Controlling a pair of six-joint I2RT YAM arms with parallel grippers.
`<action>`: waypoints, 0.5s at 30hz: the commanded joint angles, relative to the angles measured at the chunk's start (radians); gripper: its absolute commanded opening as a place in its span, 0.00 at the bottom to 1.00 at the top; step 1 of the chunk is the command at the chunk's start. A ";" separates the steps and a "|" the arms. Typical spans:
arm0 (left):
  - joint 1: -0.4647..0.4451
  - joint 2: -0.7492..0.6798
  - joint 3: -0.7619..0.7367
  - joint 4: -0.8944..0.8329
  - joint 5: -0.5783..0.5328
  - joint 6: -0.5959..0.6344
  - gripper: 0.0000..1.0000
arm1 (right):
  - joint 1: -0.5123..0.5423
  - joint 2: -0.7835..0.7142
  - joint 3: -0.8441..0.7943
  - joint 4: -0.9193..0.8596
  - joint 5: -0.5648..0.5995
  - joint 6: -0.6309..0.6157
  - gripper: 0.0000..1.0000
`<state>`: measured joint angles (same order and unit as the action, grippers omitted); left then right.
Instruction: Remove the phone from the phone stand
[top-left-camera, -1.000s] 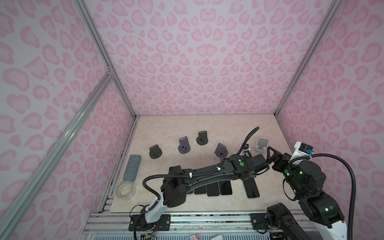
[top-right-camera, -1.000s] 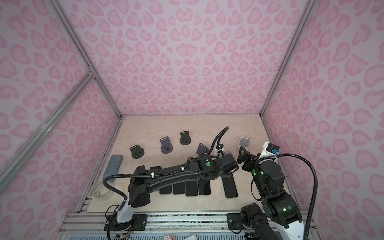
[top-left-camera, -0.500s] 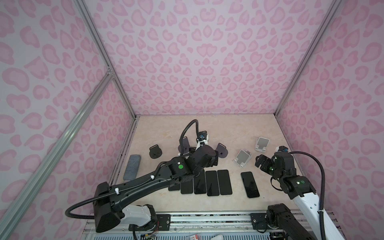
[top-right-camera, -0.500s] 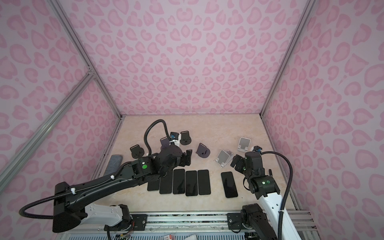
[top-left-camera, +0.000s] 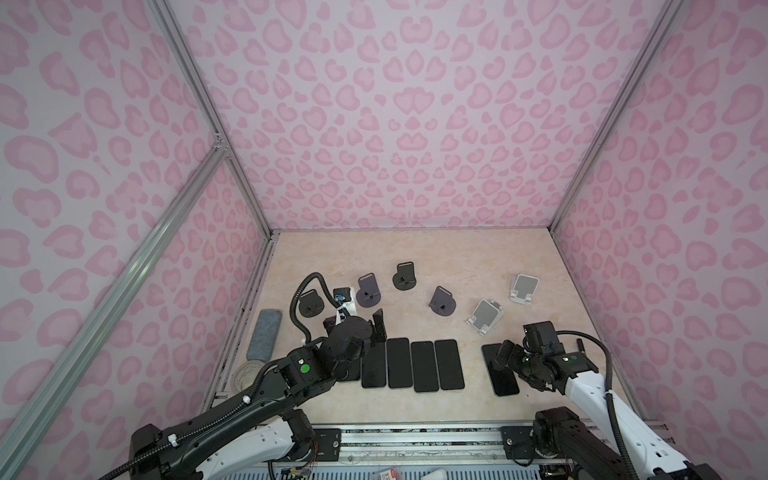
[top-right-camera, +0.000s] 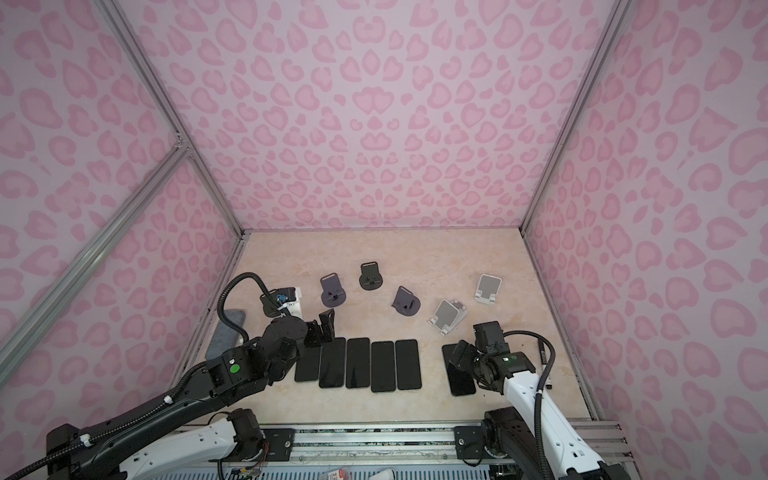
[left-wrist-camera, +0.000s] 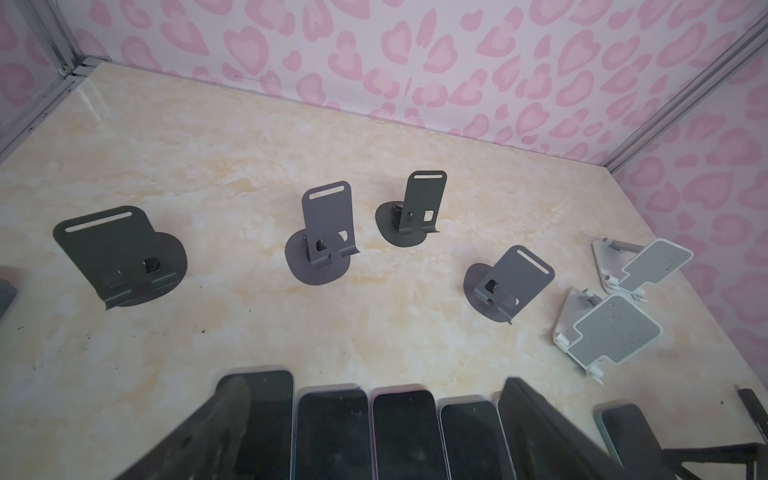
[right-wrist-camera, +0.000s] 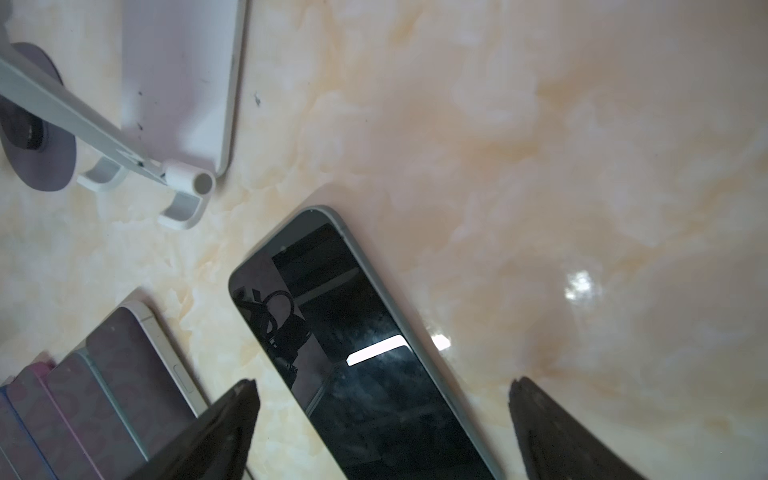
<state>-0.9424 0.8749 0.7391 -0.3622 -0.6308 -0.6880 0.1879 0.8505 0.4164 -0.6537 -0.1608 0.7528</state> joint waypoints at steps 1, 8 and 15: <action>0.004 -0.004 -0.003 0.033 0.002 0.001 0.97 | 0.027 -0.008 -0.013 0.023 0.037 0.054 0.96; 0.004 0.031 0.018 0.049 0.023 0.011 0.97 | 0.184 0.030 -0.045 0.184 0.042 0.163 0.93; 0.004 0.034 0.031 0.043 0.023 0.013 0.97 | 0.276 0.089 -0.001 0.228 0.095 0.175 0.90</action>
<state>-0.9398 0.9119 0.7670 -0.3431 -0.6014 -0.6769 0.4576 0.9241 0.4129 -0.4763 -0.1013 0.9092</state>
